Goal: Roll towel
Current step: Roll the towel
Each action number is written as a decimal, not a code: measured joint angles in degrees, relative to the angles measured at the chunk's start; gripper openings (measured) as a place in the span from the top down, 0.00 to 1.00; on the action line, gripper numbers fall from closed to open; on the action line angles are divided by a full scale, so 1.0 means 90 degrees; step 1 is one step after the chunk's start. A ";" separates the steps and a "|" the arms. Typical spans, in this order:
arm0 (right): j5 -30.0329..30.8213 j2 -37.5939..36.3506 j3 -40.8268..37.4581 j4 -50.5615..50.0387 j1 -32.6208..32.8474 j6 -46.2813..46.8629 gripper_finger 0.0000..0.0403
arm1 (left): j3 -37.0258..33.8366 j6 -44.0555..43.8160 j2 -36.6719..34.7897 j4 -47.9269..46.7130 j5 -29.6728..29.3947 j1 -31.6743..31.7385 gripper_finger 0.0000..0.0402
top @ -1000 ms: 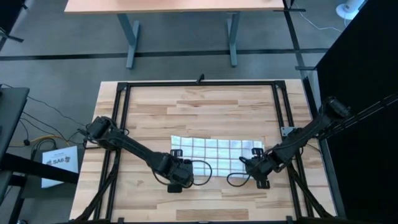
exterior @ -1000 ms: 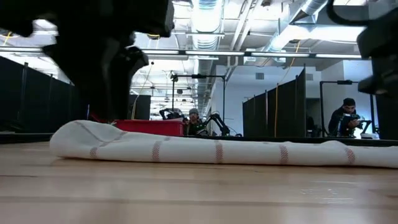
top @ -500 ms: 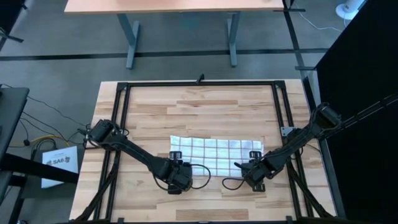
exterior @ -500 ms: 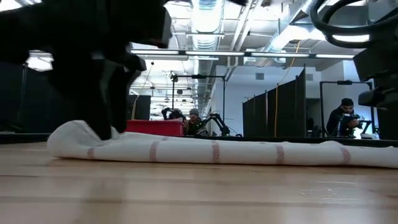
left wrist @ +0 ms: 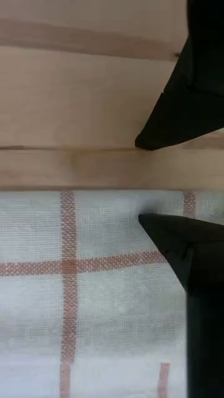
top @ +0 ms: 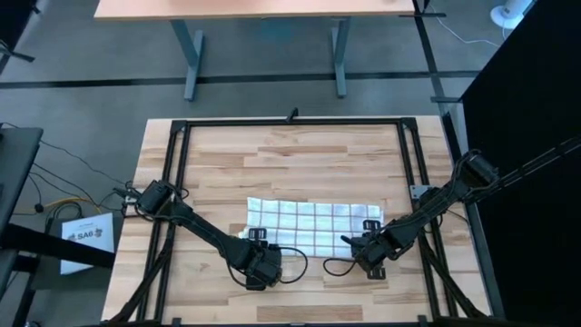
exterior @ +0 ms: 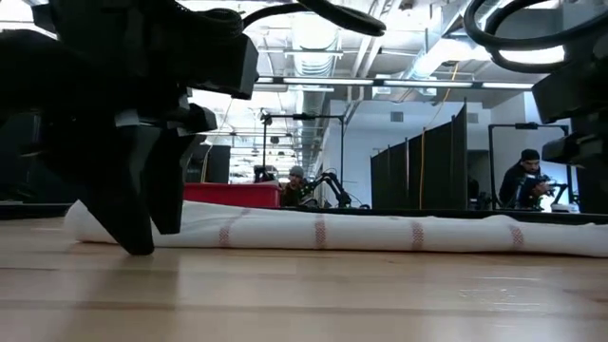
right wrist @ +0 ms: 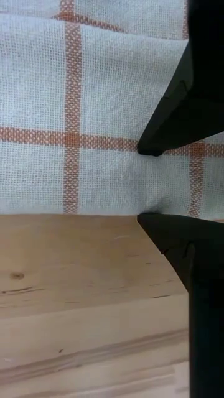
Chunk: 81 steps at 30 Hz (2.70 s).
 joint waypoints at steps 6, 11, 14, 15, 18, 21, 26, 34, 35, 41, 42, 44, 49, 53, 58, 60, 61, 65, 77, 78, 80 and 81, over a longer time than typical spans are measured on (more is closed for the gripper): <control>-0.0003 0.0002 0.0000 0.0011 -0.0006 0.0008 0.60 | -0.0002 -0.0020 0.0171 -0.0068 -0.0137 -0.0002 0.58; 0.0003 0.0005 0.0001 -0.0015 0.0047 0.0254 0.61 | 0.0004 -0.0139 0.0246 -0.0254 -0.0430 -0.0005 0.58; 0.0026 0.0005 0.0000 -0.0005 0.0087 0.0272 0.62 | -0.0010 -0.0276 0.0267 -0.0398 -0.0855 0.0008 0.58; 0.0027 0.0005 0.0000 -0.0003 0.0087 0.0273 0.62 | -0.0015 -0.0280 0.0267 -0.0391 -0.0896 0.0012 0.58; 0.0022 0.0005 0.0000 -0.0003 0.0083 0.0272 0.62 | -0.0024 -0.0280 0.0270 -0.0342 -0.0959 0.0016 0.58; 0.0022 0.0005 -0.0002 -0.0005 0.0083 0.0276 0.63 | -0.0027 -0.0280 0.0270 -0.0310 -0.0945 0.0017 0.60; 0.0020 0.0007 -0.0005 -0.0016 0.0082 0.0393 0.77 | -0.0027 -0.0276 0.0271 -0.0265 -0.0817 0.0017 0.79; -0.0158 -0.0011 -0.0007 0.0114 0.0326 0.0848 0.97 | 0.0041 -0.0414 0.0222 -0.0420 -0.0555 0.0002 0.99; -0.0230 -0.0038 -0.0009 0.0142 0.0367 0.0905 0.97 | 0.0068 -0.0412 0.0170 -0.0434 -0.0433 0.0002 0.99; -0.0401 -0.0488 0.0111 0.0141 0.0500 0.1200 0.97 | 0.0183 -0.0392 -0.0276 -0.0586 0.0506 0.0131 1.00; -0.0421 -0.0583 0.0132 0.0116 0.0503 0.1260 0.97 | 0.0196 -0.0382 -0.0386 -0.0585 0.0716 0.0190 1.00; -0.0432 -0.0771 0.0141 0.0072 0.0505 0.1347 0.97 | 0.0202 -0.0363 -0.0554 -0.0603 0.1042 0.0338 1.00; -0.0430 -0.1222 0.0160 -0.0229 0.0473 0.1457 0.97 | 0.0199 0.0114 -0.0854 -0.0627 0.1586 0.0748 1.00; -0.0421 -0.1331 0.0148 -0.0743 0.0254 0.1454 0.97 | 0.0202 0.0673 -0.0951 -0.0637 0.1706 0.1168 1.00; -0.0415 -0.1331 -0.0068 -0.0817 -0.0079 0.1386 0.97 | 0.0206 0.1355 -0.0986 -0.0722 0.1828 0.1750 1.00; -0.0417 -0.1346 -0.0075 -0.0896 -0.0236 0.1325 0.97 | 0.0206 0.1656 -0.0986 -0.0799 0.2060 0.1972 1.00; -0.0439 -0.1393 -0.0080 -0.0908 -0.0309 0.1273 0.97 | 0.0206 0.1794 -0.0988 -0.0826 0.2182 0.2075 1.00; -0.0525 -0.1729 -0.0080 -0.0959 -0.0582 0.1220 0.97 | 0.0209 0.2300 -0.1094 -0.0996 0.2657 0.2456 1.00; -0.0518 -0.2504 -0.0078 -0.1930 -0.2332 0.0428 0.97 | 0.0216 0.3834 -0.1214 -0.1155 0.2850 0.3685 1.00; -0.0544 -0.2494 -0.0078 -0.1949 -0.2530 0.0250 0.97 | 0.0216 0.3972 -0.1214 -0.1150 0.2850 0.3810 1.00; -0.0670 -0.2446 -0.0078 -0.1958 -0.2994 -0.0111 0.97 | 0.0216 0.4253 -0.1214 -0.1154 0.2869 0.4078 1.00; -0.0764 -0.2416 -0.0078 -0.1985 -0.3241 -0.0296 0.97 | 0.0216 0.4416 -0.1214 -0.1154 0.2926 0.4226 1.00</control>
